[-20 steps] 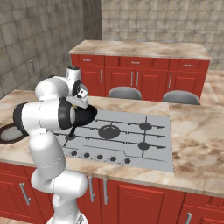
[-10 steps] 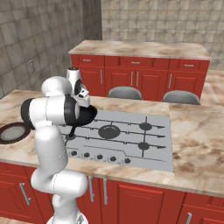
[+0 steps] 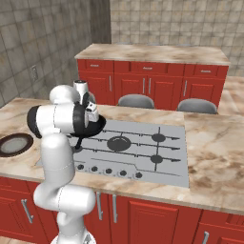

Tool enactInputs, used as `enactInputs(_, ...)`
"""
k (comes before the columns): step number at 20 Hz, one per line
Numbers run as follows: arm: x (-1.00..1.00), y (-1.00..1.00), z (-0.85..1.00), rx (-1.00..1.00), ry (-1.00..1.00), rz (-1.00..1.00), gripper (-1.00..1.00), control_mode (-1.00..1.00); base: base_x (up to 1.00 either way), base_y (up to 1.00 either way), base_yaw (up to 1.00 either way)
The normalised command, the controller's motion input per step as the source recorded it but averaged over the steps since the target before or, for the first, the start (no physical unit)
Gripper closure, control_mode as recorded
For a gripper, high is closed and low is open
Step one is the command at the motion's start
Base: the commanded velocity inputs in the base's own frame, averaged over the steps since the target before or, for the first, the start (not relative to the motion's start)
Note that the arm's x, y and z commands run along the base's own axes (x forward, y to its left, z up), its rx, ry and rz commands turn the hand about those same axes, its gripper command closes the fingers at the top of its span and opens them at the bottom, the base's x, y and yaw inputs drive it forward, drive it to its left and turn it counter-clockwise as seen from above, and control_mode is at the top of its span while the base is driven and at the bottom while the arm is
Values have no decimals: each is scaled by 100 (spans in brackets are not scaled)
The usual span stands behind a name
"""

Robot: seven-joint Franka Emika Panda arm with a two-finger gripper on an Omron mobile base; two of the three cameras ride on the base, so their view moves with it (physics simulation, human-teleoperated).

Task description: Pick up the butter stick and place it in the pan. Then turn on the burner for the pan.

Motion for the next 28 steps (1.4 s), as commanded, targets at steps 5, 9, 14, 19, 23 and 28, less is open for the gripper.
enactInputs(5, 8, 0, -36, 0, 0, 3, 100, -100, 0, 0, 0)
enactInputs(9, 4, 0, -36, 0, 0, 3, 100, -100, 0, 0, 0)
enactInputs(14, 12, 0, -24, 0, 0, 3, -100, -100, 0, 0, 0)
enactInputs(19, 0, 0, 0, 0, 0, 1, -100, -100, 0, 0, 0)
enactInputs(23, 0, 0, 2, 0, 0, 0, -100, -100, 0, 0, 0)
enactInputs(28, 0, 0, 29, 0, -1, 0, -100, -100, 0, 0, 0)
